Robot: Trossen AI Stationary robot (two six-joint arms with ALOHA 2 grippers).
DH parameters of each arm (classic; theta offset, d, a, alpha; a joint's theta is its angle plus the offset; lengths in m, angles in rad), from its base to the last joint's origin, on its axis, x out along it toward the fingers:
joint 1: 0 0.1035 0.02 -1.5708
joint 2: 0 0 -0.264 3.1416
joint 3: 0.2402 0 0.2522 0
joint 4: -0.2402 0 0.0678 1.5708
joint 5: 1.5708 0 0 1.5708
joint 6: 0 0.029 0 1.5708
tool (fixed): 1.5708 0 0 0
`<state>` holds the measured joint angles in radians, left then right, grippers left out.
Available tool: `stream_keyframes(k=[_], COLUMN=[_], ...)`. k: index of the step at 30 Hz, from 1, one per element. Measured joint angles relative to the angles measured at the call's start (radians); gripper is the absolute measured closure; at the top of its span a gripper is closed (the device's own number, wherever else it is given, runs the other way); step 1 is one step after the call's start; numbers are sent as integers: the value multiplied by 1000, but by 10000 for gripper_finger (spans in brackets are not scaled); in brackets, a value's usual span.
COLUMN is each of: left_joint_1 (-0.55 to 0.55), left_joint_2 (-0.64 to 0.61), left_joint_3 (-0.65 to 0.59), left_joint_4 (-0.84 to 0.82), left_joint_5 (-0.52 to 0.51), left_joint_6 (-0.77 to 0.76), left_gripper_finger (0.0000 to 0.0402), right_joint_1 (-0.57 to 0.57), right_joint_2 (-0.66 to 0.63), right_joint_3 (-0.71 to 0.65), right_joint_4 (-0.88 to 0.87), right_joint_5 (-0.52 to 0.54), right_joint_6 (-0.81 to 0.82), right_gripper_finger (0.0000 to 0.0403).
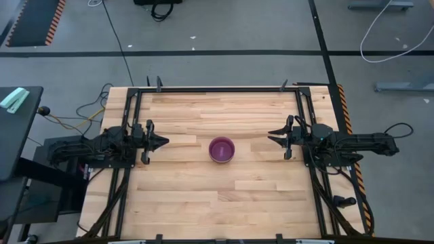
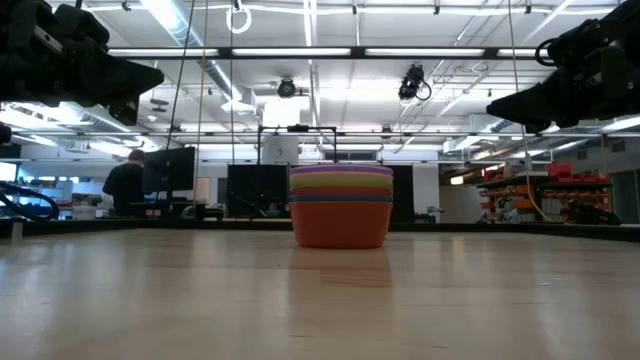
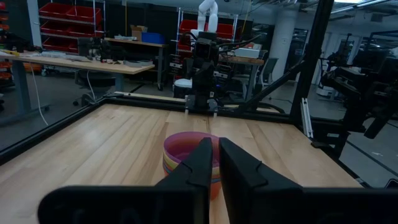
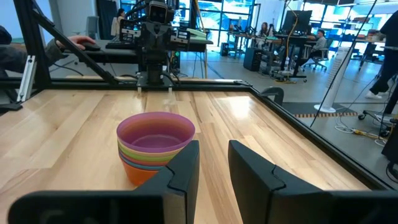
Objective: Nest bowls inside each other
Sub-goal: Return to Home Position
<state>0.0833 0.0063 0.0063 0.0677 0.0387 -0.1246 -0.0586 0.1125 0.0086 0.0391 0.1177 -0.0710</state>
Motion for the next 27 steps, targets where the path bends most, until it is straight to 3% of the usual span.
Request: stream_keyframes(k=[27], left_joint_1=[0], left_joint_2=[0], left_joint_3=[0], left_joint_4=[0], left_joint_5=[0], left_joint_6=[0], left_gripper_finger=[367], right_joint_1=[0], right_joint_2=[0], right_joint_3=[0], right_joint_4=[0], right_joint_5=[0], right_joint_6=[0], right_gripper_finger=[309])
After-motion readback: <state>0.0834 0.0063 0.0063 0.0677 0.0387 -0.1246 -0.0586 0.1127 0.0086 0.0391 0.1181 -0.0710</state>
